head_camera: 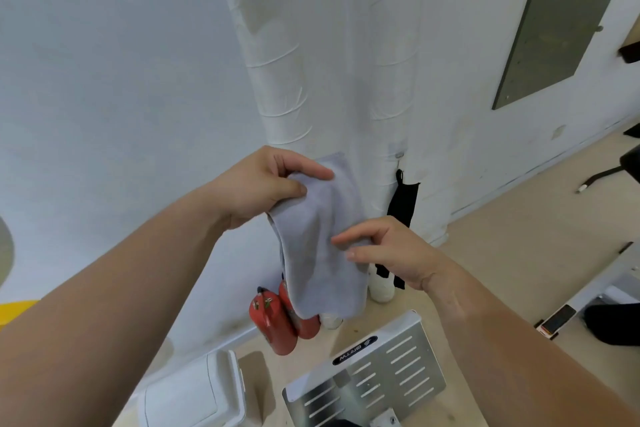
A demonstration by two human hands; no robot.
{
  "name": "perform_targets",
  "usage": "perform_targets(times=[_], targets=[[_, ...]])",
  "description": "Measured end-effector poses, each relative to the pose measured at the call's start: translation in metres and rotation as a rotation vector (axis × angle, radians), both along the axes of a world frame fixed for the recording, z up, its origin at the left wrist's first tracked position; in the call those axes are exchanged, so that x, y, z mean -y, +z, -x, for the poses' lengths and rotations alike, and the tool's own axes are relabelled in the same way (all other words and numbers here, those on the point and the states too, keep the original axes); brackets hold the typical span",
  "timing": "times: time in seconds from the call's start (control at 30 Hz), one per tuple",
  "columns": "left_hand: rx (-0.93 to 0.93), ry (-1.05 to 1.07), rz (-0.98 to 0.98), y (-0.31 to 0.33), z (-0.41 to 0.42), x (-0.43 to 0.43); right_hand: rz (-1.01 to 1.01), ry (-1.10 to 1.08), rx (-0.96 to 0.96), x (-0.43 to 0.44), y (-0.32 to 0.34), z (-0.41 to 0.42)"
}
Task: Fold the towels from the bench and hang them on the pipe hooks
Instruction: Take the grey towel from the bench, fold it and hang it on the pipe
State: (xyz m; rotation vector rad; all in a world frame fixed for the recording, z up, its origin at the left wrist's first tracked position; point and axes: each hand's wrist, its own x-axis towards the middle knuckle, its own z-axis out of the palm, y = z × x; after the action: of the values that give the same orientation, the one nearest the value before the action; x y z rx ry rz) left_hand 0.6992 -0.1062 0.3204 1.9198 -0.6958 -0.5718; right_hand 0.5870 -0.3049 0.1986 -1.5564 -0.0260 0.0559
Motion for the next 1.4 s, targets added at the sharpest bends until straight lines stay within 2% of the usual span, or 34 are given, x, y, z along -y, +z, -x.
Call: perform_targets(times=[0.1, 0.27, 0.4, 0.5, 0.67, 0.73, 0.93, 1.1, 1.17, 1.3, 1.4], targets=[[-0.041, 0.122, 0.026, -0.01, -0.015, -0.01, 0.049, 0.0, -0.109, -0.005, -0.025, -0.007], [-0.089, 0.354, 0.12, -0.03, -0.035, -0.035, 0.314, 0.039, -0.134, -0.006, -0.057, -0.007], [-0.073, 0.452, 0.108, -0.042, -0.047, -0.058, 0.296, 0.029, -0.18, 0.002, -0.069, -0.001], [-0.04, 0.501, 0.047, -0.057, -0.046, -0.073, 0.191, -0.049, -0.219, 0.014, -0.076, 0.004], [-0.052, 0.51, 0.024, -0.093, -0.029, -0.085, -0.011, -0.326, -0.245, 0.031, -0.075, 0.008], [-0.044, 0.502, 0.016, -0.106, -0.018, -0.081, 0.047, -0.384, -0.215, 0.031, -0.068, 0.008], [0.007, 0.395, 0.046, -0.128, 0.031, -0.044, 0.308, -0.408, -0.115, 0.0, -0.044, -0.001], [0.179, 0.211, -0.001, -0.133, 0.063, -0.02, 0.254, -0.37, -0.065, -0.028, -0.024, -0.008], [0.174, 0.163, 0.051, -0.127, 0.074, -0.014, 0.192, -0.372, -0.051, -0.036, -0.018, -0.009], [0.083, 0.197, 0.205, -0.12, 0.087, -0.005, 0.169, -0.417, -0.03, -0.049, -0.009, -0.007], [0.082, 0.295, 0.209, -0.117, 0.087, -0.002, 0.109, -0.414, 0.003, -0.055, -0.005, -0.008]])
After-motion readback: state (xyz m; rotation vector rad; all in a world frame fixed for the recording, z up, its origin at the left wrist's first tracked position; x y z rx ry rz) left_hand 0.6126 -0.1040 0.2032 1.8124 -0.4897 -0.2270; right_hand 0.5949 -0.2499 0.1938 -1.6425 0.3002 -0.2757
